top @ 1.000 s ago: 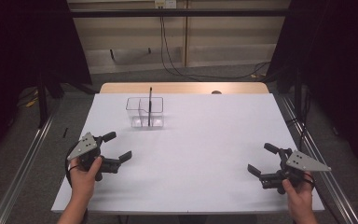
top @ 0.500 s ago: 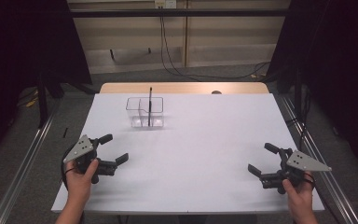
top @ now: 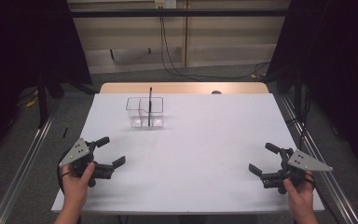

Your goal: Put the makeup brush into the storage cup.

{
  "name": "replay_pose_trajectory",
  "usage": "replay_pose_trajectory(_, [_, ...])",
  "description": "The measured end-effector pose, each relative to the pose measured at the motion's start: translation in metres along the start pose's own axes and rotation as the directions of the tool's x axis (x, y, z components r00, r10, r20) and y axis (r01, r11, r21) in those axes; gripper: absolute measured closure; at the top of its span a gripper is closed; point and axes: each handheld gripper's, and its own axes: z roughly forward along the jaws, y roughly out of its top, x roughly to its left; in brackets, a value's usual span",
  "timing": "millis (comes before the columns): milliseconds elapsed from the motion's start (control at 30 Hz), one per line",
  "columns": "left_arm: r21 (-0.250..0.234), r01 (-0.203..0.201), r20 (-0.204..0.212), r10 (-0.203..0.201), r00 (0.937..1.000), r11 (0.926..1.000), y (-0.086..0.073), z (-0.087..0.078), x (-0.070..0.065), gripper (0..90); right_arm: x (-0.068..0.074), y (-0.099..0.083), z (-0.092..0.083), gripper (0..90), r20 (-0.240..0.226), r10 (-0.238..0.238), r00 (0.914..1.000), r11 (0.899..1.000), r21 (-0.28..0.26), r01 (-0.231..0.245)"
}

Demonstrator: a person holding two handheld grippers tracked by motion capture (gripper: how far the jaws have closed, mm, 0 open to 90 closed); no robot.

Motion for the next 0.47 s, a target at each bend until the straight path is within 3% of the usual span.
replay_pose_trajectory(467, [-0.010, -0.010, 0.004, 0.010, 0.9999, 0.9999, 0.0015, -0.0013, -0.0021, 0.0, -0.0012, 0.0003, -0.0011, 0.0, 0.003, 0.005, 1.0000, 1.000, -0.007, -0.005])
